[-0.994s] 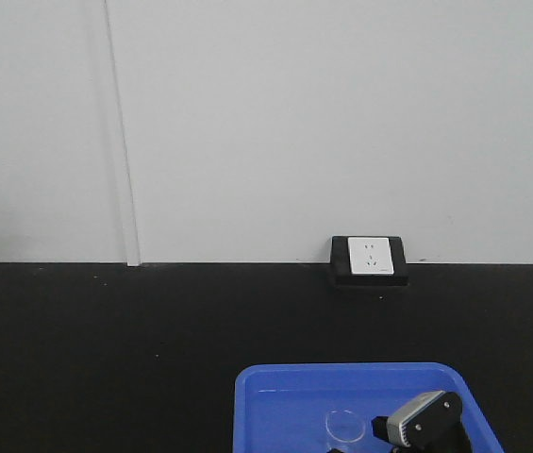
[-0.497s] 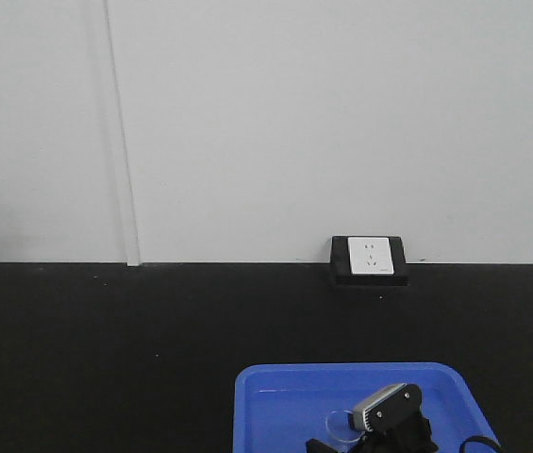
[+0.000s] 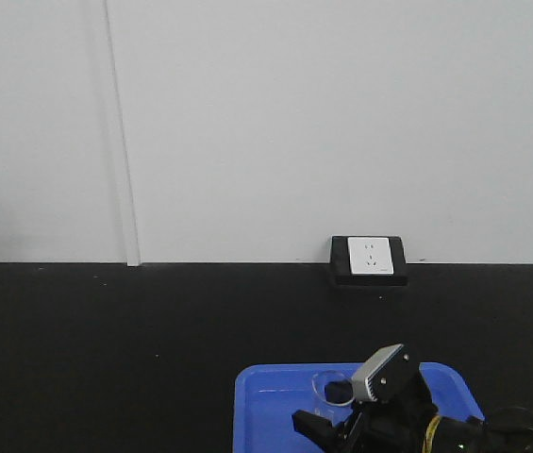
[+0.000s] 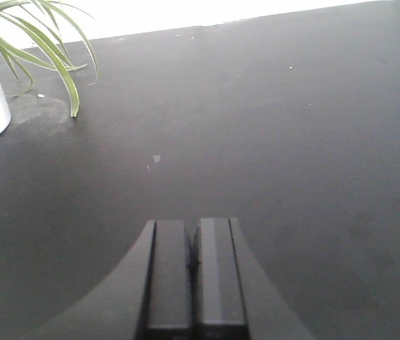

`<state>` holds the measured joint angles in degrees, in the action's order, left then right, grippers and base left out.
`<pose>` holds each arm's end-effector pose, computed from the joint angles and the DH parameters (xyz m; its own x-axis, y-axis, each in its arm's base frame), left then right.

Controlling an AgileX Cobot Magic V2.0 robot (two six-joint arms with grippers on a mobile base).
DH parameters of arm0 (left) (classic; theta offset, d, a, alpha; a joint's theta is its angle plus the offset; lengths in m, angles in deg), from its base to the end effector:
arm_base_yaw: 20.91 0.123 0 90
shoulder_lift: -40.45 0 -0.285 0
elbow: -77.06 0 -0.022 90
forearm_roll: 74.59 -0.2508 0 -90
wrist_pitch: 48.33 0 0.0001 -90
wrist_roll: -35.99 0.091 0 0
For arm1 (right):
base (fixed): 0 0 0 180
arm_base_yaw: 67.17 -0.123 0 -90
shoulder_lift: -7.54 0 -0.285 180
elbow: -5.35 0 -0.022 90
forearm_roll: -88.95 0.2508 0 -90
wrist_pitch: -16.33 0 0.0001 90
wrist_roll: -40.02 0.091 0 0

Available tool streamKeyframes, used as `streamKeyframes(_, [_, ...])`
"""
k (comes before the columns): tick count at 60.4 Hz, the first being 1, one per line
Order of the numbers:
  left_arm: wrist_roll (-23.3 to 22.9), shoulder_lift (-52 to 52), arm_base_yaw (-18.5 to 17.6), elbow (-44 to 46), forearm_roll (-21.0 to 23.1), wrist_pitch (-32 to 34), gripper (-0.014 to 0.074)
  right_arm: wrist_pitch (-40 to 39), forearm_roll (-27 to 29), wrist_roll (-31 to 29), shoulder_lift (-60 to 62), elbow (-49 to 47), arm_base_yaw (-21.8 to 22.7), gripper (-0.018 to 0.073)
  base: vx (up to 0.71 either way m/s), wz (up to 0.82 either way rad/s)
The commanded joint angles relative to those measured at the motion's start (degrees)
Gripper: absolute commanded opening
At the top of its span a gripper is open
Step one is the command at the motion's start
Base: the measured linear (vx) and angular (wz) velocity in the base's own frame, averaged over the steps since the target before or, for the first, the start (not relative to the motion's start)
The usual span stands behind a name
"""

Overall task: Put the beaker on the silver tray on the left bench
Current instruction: 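Close the right gripper on the beaker and lift it from the tray, then hold the beaker in the right gripper while the base turns away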

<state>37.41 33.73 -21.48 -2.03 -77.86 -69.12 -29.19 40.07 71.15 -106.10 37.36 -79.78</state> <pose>0.0527 0.0013 0.1706 -0.2850 0.0809 -0.9551 0.0128 0.9967 0.0806 0.3262 0.1230 0.1608 -0.2709 -0.1752 -0.9465 -0.7132 0.6969 0.0751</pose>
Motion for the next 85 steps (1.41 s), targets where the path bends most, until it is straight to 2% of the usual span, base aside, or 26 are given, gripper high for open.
streamKeyframes(1, [-0.1, 0.5, -0.3, -1.2, 0.2, 4.3, 0.0001, -4.8, -2.6, 7.3, 7.2, -1.3, 0.1, -0.0017, 0.00, 0.00])
streamKeyframes(6, [-0.1, 0.5, -0.3, -1.2, 0.2, 4.3, 0.0001, -4.8, -4.9, 13.2, 11.1, -1.3, 0.1, -0.0015, 0.00, 0.00])
streamKeyframes(15, [-0.1, 0.5, -0.3, -1.2, 0.2, 4.3, 0.0001, -2.4, -11.3, 20.2, 17.3, -3.2, -1.2, -0.0015, 0.00, 0.00])
streamKeyframes(29, [-0.1, 0.5, -0.3, -1.2, 0.2, 4.3, 0.0001, 9.0, -17.5, 31.1, 23.8, -11.1, -11.1, -0.0015, 0.00, 0.00])
streamKeyframes(38, [-0.1, 0.5, -0.3, -1.2, 0.2, 4.3, 0.0001, 14.6, -18.0, 31.5, 25.2, -12.0, -14.0, -0.0015, 0.00, 0.00])
streamKeyframes(85, [-0.1, 0.4, -0.3, -1.1, 0.2, 4.3, 0.0001, 14.7, -18.2, 31.5, 25.2, -12.0, -14.2, -0.0014, 0.00, 0.00])
